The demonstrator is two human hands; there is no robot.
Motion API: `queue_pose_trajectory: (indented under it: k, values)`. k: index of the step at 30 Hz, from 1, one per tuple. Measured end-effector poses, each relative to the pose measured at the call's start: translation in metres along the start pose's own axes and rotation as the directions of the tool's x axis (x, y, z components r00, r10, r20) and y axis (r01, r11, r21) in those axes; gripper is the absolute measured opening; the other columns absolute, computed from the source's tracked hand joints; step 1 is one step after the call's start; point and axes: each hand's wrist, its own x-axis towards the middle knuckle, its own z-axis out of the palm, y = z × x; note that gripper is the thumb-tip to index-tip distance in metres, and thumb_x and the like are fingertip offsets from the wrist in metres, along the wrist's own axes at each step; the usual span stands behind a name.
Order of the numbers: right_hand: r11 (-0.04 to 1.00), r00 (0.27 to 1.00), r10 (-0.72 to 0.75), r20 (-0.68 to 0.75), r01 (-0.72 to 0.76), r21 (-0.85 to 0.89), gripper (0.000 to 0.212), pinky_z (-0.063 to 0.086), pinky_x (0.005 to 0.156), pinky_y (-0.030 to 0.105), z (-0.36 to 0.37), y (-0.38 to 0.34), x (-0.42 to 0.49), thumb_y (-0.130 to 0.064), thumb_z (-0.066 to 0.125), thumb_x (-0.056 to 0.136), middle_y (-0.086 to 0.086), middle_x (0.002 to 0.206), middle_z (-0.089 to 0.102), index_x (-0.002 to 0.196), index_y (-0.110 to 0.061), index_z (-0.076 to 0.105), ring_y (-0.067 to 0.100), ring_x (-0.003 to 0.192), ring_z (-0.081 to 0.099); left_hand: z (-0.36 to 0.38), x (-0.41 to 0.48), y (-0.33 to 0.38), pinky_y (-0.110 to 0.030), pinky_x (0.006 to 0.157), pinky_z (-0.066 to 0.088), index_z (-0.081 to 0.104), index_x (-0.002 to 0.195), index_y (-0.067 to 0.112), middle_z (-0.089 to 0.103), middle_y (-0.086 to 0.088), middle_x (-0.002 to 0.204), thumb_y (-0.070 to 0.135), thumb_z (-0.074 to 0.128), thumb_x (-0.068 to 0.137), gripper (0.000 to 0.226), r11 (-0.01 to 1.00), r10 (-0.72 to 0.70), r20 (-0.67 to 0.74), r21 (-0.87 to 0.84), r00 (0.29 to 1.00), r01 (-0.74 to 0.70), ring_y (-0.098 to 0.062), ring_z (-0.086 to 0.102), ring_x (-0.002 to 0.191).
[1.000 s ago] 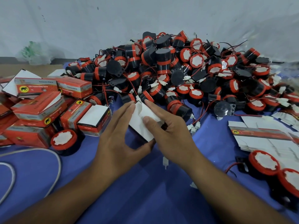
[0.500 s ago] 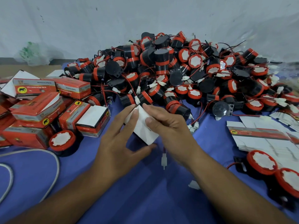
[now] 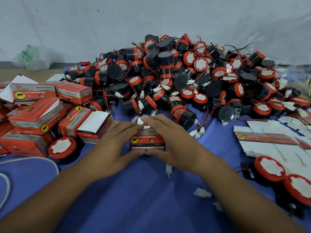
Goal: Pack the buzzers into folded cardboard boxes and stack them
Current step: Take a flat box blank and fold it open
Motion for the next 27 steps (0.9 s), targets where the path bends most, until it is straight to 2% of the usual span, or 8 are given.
queue_pose_trajectory:
  k: [5, 8, 12, 16, 18, 21, 24, 27]
  values:
    - [0.948, 0.997, -0.056, 0.044, 0.067, -0.31, 0.076, -0.001, 0.121, 0.028, -0.006, 0.011, 0.0, -0.04, 0.077, 0.085, 0.002, 0.148, 0.045, 0.148, -0.016, 0.042, 0.017, 0.139, 0.035, -0.004, 0.007, -0.005, -0.045, 0.108, 0.036, 0.064, 0.119, 0.005, 0.064, -0.008, 0.114, 0.057, 0.058, 0.087, 0.062, 0.956, 0.139, -0.053, 0.269, 0.989, -0.12, -0.027, 0.05, 0.119]
    - [0.912, 0.996, -0.087, 0.026, 0.09, -0.401, 0.066, -0.004, 0.121, 0.032, -0.005, 0.014, 0.003, -0.033, 0.079, 0.083, 0.003, 0.141, 0.053, 0.14, -0.015, 0.05, 0.023, 0.145, 0.032, -0.002, 0.009, -0.003, -0.046, 0.111, 0.036, 0.064, 0.117, 0.005, 0.064, -0.009, 0.11, 0.057, 0.058, 0.088, 0.06, 0.943, 0.15, -0.035, 0.305, 0.988, -0.132, -0.027, 0.055, 0.113]
    - [0.891, 0.993, -0.109, -0.052, 0.074, -0.447, 0.055, 0.004, 0.122, 0.034, -0.002, 0.017, 0.005, -0.031, 0.081, 0.08, 0.008, 0.128, 0.062, 0.126, -0.01, 0.059, 0.027, 0.138, 0.043, 0.002, 0.01, 0.003, -0.044, 0.084, 0.047, 0.065, 0.113, 0.003, 0.063, -0.01, 0.097, 0.052, 0.061, 0.09, 0.054, 0.92, 0.175, -0.08, 0.369, 0.981, -0.134, -0.029, 0.056, 0.09]
    - [0.872, 0.985, -0.136, -0.103, 0.07, -0.484, 0.052, 0.02, 0.119, 0.038, -0.003, 0.021, 0.004, -0.033, 0.083, 0.076, 0.007, 0.113, 0.066, 0.116, -0.009, 0.062, 0.027, 0.121, 0.052, 0.001, 0.01, 0.004, -0.044, 0.086, 0.047, 0.063, 0.118, 0.004, 0.067, -0.012, 0.104, 0.052, 0.06, 0.089, 0.056, 0.891, 0.214, -0.111, 0.429, 0.971, -0.147, -0.03, 0.059, 0.095]
    - [0.874, 0.982, -0.134, -0.132, 0.054, -0.483, 0.052, 0.035, 0.106, 0.039, -0.003, 0.022, 0.005, -0.033, 0.086, 0.071, 0.007, 0.105, 0.065, 0.112, -0.009, 0.063, 0.028, 0.107, 0.055, 0.001, 0.011, 0.005, -0.047, 0.086, 0.05, 0.064, 0.12, 0.001, 0.066, -0.015, 0.111, 0.052, 0.06, 0.088, 0.06, 0.899, 0.164, -0.102, 0.426, 0.981, -0.106, -0.033, 0.062, 0.099]
    - [0.869, 0.98, -0.14, -0.139, 0.054, -0.492, 0.051, 0.033, 0.092, 0.033, -0.002, 0.021, 0.006, -0.033, 0.088, 0.068, 0.004, 0.096, 0.066, 0.107, -0.01, 0.064, 0.027, 0.094, 0.056, 0.002, 0.012, 0.006, -0.05, 0.08, 0.053, 0.067, 0.111, -0.001, 0.066, -0.017, 0.109, 0.046, 0.067, 0.087, 0.053, 0.909, 0.099, -0.065, 0.412, 0.993, -0.063, -0.037, 0.063, 0.093]
    - [0.869, 0.986, -0.111, -0.123, 0.036, -0.494, 0.046, 0.035, 0.095, 0.035, -0.001, 0.018, 0.006, -0.033, 0.085, 0.071, 0.004, 0.098, 0.065, 0.105, -0.011, 0.063, 0.027, 0.097, 0.055, 0.005, 0.01, 0.007, -0.049, 0.074, 0.054, 0.066, 0.107, 0.001, 0.063, -0.017, 0.111, 0.039, 0.078, 0.08, 0.048, 0.935, 0.043, -0.086, 0.356, 0.995, -0.01, -0.037, 0.06, 0.092]
    - [0.867, 0.992, 0.049, -0.114, -0.099, -0.488, 0.05, 0.043, 0.105, 0.042, 0.001, 0.011, 0.006, -0.028, 0.081, 0.077, 0.011, 0.123, 0.059, 0.116, -0.007, 0.057, 0.03, 0.121, 0.049, 0.014, 0.012, 0.011, -0.048, 0.07, 0.055, 0.063, 0.104, 0.0, 0.059, -0.019, 0.111, 0.033, 0.087, 0.071, 0.052, 0.952, -0.028, -0.101, 0.299, 0.994, 0.058, -0.037, 0.058, 0.095]
